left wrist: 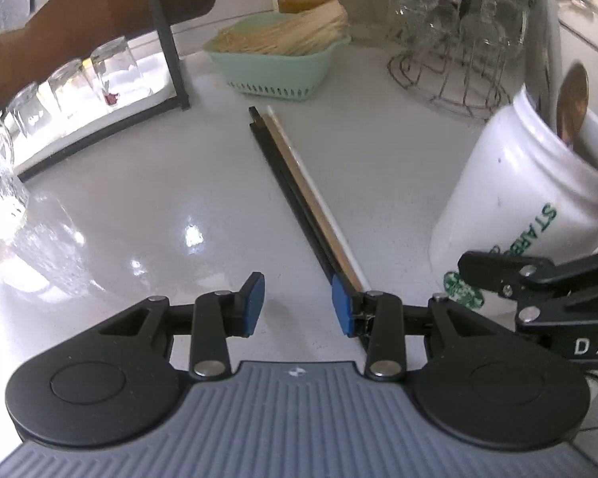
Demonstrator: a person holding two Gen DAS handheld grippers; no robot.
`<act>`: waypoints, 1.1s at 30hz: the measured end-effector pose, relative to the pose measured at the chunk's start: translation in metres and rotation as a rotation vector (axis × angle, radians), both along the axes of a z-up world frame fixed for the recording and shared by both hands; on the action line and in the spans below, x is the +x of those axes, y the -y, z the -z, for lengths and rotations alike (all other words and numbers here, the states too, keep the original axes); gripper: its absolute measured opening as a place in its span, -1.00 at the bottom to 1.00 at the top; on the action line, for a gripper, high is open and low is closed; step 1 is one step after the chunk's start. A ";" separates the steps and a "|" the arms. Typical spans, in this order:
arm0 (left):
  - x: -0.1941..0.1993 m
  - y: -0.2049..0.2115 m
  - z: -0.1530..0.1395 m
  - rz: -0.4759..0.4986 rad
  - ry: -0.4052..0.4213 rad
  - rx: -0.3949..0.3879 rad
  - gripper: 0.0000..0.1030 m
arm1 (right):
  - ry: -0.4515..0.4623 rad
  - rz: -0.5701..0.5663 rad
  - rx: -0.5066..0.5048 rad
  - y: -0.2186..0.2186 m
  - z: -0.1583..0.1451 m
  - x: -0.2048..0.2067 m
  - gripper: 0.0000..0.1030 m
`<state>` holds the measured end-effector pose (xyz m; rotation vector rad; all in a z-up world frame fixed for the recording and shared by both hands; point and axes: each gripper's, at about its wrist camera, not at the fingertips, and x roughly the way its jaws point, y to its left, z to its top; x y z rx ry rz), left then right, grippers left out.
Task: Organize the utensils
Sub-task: 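Move the left tool down to the black chopsticks on the counter, then close the left tool on one black chopstick, then lift the black chopstick with the left tool toward the white jar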
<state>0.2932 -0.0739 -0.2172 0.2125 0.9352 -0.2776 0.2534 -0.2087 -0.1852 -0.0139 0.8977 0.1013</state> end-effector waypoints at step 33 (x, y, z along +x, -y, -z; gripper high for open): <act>-0.029 -0.066 -0.005 0.061 -0.190 0.021 -0.92 | 0.029 0.075 0.000 -0.010 0.001 -0.004 0.77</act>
